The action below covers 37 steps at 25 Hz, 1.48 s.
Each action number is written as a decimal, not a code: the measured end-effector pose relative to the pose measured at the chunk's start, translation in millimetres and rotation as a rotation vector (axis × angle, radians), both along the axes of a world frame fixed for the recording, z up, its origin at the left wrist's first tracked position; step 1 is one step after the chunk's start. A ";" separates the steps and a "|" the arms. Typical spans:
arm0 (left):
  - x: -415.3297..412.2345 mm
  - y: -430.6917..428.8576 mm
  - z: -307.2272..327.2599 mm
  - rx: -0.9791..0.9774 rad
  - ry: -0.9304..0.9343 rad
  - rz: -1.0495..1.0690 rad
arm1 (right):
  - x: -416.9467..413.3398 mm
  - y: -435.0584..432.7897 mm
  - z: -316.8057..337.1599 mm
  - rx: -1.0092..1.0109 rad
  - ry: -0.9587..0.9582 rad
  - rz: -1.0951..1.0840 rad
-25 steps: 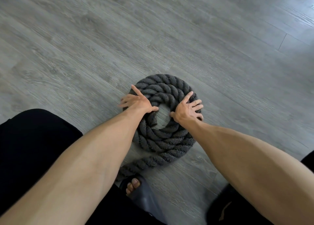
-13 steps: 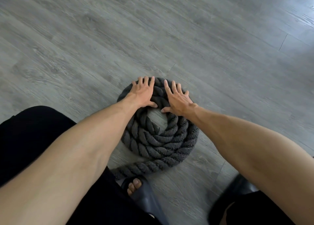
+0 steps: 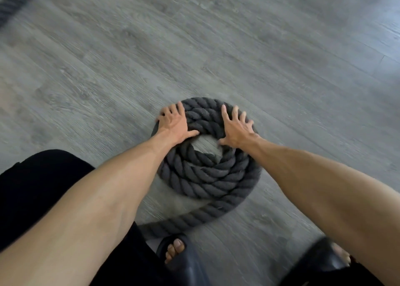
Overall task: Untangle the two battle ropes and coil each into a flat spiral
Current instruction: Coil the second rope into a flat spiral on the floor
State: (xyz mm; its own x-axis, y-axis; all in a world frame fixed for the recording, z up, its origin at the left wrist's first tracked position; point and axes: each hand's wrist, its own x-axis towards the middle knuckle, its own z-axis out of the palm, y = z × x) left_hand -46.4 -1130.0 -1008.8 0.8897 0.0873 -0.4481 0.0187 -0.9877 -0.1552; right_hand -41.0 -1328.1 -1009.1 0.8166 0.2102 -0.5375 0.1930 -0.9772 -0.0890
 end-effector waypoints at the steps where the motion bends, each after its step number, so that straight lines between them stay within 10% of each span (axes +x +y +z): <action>1: -1.1 4.2 -0.4 0.012 0.001 0.101 | 14.3 3.7 1.8 0.021 -0.060 0.066; 10: -7.1 11.3 7.6 -0.139 0.163 0.604 | 8.3 -21.3 -3.2 0.120 0.062 -0.747; 19: 27.8 15.7 13.9 -0.029 0.170 0.377 | 15.7 -7.2 -11.3 0.075 0.061 -0.683; 23: 55.9 -7.2 15.6 -0.023 0.021 -0.085 | 33.6 -18.0 -11.8 0.069 0.037 -0.363; 29: 52.3 -8.7 -6.3 -0.108 0.064 -0.112 | 48.4 -33.2 -5.1 0.130 0.011 0.043; 37: 21.0 10.2 -4.8 -0.016 -0.002 -0.025 | -37.6 -18.5 -2.0 0.053 0.119 -0.681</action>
State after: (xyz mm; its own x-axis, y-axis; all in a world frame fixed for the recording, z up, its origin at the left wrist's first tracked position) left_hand -25.5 -1119.9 -1013.6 0.8925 0.0574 -0.4474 -0.0061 -0.9903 -0.1391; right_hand -78.6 -1346.6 -1011.1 0.7123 -0.2998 -0.6346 -0.4760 -0.8708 -0.1230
